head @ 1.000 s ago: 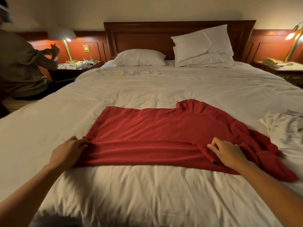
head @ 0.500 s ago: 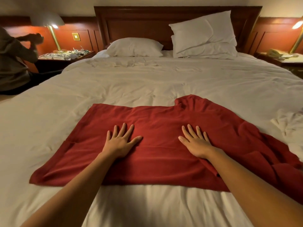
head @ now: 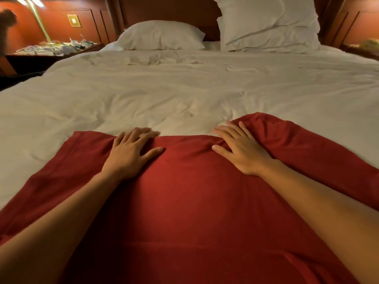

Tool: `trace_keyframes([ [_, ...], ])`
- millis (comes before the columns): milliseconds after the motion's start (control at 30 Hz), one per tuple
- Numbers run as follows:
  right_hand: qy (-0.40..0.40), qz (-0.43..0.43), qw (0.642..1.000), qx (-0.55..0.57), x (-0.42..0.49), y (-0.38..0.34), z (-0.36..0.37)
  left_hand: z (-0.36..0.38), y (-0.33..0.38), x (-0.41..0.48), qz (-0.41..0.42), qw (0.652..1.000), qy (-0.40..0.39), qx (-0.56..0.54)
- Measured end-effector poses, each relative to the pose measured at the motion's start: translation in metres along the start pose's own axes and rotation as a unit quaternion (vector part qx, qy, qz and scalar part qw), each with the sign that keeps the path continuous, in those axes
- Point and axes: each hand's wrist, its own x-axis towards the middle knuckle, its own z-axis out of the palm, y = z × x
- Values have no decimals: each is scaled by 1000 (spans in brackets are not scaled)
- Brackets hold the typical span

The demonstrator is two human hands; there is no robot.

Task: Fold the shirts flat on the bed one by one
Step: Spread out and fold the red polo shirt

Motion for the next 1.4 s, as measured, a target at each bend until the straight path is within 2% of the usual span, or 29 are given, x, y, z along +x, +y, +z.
trace_keyframes([
  [67,37,-34,999,10,10,6,0,2,-8,9,31,999,33,-25],
  [133,51,-71,995,-46,15,15,-8,-2,-14,13,68,996,48,-40],
  [267,-17,-63,978,-198,10,47,-55,-29,-19,10,93,995,10,-23],
  [367,-33,-91,967,-237,-10,66,-105,-62,-28,-7,114,993,0,23],
  [433,-63,-99,965,-233,-31,68,-136,-86,-31,-28,140,988,15,62],
  [533,-107,-57,980,-157,-78,51,-167,-119,-29,-67,179,980,24,82],
  [700,-105,-42,990,-90,-175,-4,-163,-141,-29,-145,216,973,-12,79],
  [833,-98,4,995,-20,-226,-33,-143,-140,-36,-186,143,989,-19,33],
  [933,-28,48,996,76,-245,-43,-135,-137,-37,-204,52,999,-5,-11],
  [1000,12,78,991,111,-252,-48,-137,-135,-35,-210,29,999,-2,-23],
  [1133,20,83,992,92,-257,-57,-157,-142,-37,-213,5,999,-22,-30],
  [1300,-90,62,994,7,-260,-64,-172,-154,-49,-219,-5,1000,-24,-12],
  [1400,-41,80,996,24,-256,-67,-172,-160,-49,-221,-20,1000,0,7],
])
